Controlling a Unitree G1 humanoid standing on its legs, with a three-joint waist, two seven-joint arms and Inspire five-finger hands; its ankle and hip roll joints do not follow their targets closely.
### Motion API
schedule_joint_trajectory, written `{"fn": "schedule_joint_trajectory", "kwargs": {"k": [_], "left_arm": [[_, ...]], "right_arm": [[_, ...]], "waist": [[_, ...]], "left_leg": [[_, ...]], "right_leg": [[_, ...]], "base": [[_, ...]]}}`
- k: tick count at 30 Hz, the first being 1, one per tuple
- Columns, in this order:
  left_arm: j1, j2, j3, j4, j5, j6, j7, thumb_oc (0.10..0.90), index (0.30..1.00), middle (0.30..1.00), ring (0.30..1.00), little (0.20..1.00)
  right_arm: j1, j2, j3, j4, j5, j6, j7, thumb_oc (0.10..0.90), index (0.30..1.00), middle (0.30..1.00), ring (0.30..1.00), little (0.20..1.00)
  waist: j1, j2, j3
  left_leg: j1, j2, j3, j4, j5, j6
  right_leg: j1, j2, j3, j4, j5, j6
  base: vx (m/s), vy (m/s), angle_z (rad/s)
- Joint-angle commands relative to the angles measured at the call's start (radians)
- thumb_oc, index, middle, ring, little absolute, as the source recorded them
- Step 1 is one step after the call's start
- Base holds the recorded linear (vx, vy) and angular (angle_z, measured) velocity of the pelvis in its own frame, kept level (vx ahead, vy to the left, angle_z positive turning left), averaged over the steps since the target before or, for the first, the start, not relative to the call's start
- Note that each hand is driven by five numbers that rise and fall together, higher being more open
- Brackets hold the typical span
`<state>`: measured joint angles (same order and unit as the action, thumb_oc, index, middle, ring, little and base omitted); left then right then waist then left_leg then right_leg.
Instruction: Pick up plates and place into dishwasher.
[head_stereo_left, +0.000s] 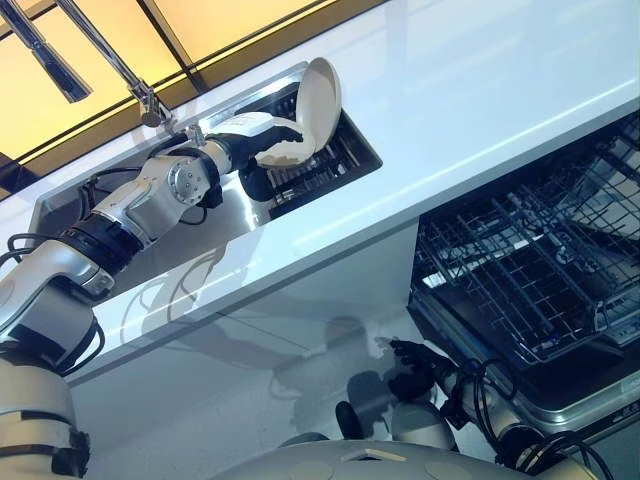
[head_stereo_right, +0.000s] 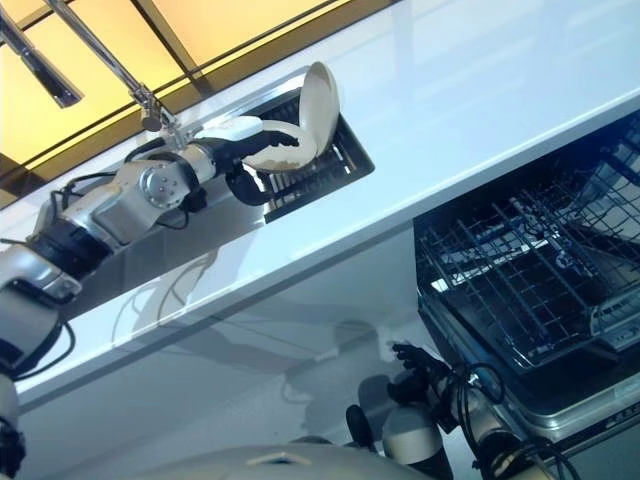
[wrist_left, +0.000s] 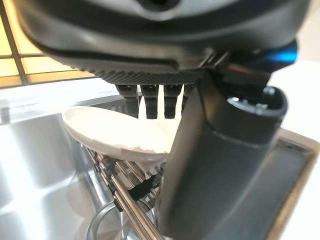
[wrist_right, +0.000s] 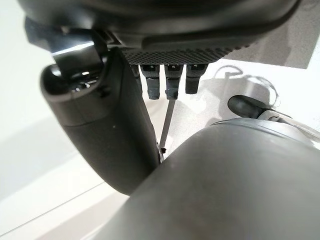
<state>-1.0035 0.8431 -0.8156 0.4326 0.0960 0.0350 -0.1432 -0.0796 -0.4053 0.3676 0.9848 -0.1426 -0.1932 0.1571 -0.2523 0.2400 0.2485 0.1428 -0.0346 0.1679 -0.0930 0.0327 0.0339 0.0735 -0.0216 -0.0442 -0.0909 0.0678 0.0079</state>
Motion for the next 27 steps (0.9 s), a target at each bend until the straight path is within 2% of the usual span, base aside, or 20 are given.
{"fn": "schedule_joint_trajectory", "kwargs": {"k": [1,14,27], "left_arm": [[-0.068,0.017,0.176,0.092,0.002,0.001,0.122,0.800,0.900,0.900,0.900,0.900],[-0.060,-0.042,0.195,0.143,-0.004,0.005,0.267,0.800,0.900,0.900,0.900,0.900],[-0.130,-0.038,0.155,0.210,0.067,0.070,0.351,0.800,0.900,0.900,0.900,0.900]], "right_arm": [[0.091,-0.019,0.066,-0.015,-0.052,-0.004,0.018,0.800,0.900,0.900,0.900,0.900],[0.076,-0.055,0.072,-0.052,-0.055,-0.026,0.019,0.800,0.900,0.900,0.900,0.900],[0.012,-0.102,0.089,-0.120,-0.014,-0.033,0.017,0.800,0.900,0.900,0.900,0.900]], "waist": [[-0.025,-0.011,-0.033],[-0.057,-0.003,0.031],[-0.076,-0.007,0.130]], "left_leg": [[-0.019,-0.022,0.054,0.047,-0.091,-0.023],[-0.054,-0.021,0.075,0.057,-0.082,-0.031],[-0.129,-0.016,0.085,0.067,-0.062,-0.044]], "right_leg": [[-0.071,-0.012,0.015,0.134,-0.101,0.101],[-0.120,-0.018,0.029,0.154,-0.102,0.099],[-0.202,-0.017,0.036,0.171,-0.098,0.086]], "base": [[-0.02,0.015,-0.08],[-0.01,0.003,-0.04],[-0.05,-0.008,-0.06]]}}
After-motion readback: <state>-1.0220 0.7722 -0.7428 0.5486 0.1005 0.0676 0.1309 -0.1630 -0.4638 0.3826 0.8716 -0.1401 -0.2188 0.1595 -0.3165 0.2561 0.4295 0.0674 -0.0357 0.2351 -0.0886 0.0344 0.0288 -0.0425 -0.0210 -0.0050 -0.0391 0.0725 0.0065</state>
